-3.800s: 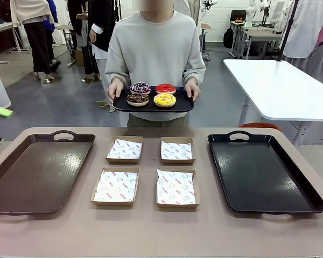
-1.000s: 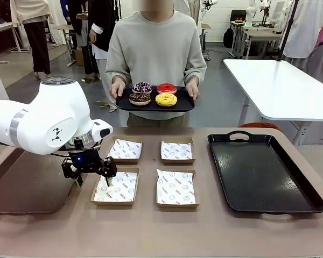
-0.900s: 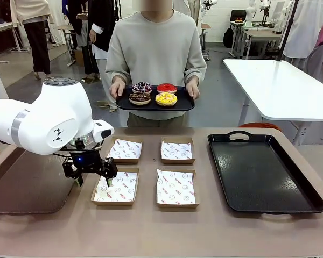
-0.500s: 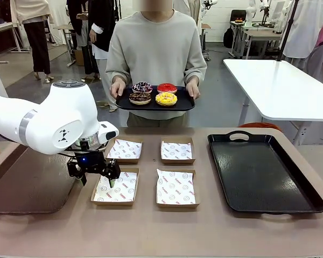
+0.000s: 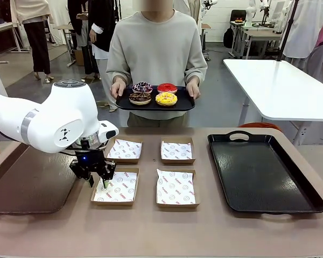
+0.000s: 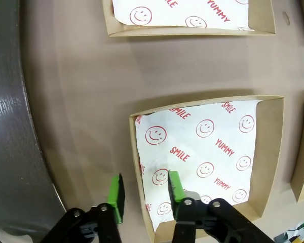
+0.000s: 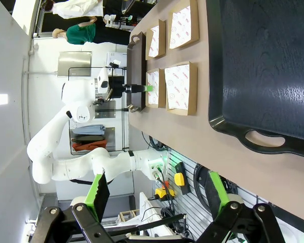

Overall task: Individually package the donuts and arrange them on the tray.
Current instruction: Pick up one Paper togo box.

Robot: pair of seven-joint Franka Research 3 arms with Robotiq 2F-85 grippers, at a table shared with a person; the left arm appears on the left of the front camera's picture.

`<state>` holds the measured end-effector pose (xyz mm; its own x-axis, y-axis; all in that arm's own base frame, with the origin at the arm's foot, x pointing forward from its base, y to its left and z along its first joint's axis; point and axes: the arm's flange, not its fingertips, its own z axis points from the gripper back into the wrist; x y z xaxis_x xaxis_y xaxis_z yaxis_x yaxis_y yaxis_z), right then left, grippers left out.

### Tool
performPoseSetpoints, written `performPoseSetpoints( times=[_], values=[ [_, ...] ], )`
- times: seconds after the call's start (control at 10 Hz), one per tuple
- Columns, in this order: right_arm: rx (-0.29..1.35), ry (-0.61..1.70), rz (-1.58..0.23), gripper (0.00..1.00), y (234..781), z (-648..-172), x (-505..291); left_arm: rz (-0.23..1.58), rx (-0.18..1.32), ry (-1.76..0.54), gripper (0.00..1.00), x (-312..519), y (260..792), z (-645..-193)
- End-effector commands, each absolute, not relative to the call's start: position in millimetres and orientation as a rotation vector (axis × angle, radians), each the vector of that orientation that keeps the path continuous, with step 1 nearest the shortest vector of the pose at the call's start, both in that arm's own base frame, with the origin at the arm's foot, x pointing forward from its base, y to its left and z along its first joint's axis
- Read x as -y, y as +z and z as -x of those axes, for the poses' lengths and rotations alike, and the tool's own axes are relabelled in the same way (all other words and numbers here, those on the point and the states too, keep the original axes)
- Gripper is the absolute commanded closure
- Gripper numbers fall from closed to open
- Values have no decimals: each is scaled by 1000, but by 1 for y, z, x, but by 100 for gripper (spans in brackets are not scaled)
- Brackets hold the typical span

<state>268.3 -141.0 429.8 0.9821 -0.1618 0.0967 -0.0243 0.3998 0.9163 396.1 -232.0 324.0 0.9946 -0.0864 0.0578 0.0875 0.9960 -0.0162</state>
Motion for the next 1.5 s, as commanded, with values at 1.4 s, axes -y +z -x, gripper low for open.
performPoseSetpoints(
  times=[1.4],
  values=[
    [188,-86,-1168,0,431,-270,140,17,81,-101,100,264,498,-415]
  ],
)
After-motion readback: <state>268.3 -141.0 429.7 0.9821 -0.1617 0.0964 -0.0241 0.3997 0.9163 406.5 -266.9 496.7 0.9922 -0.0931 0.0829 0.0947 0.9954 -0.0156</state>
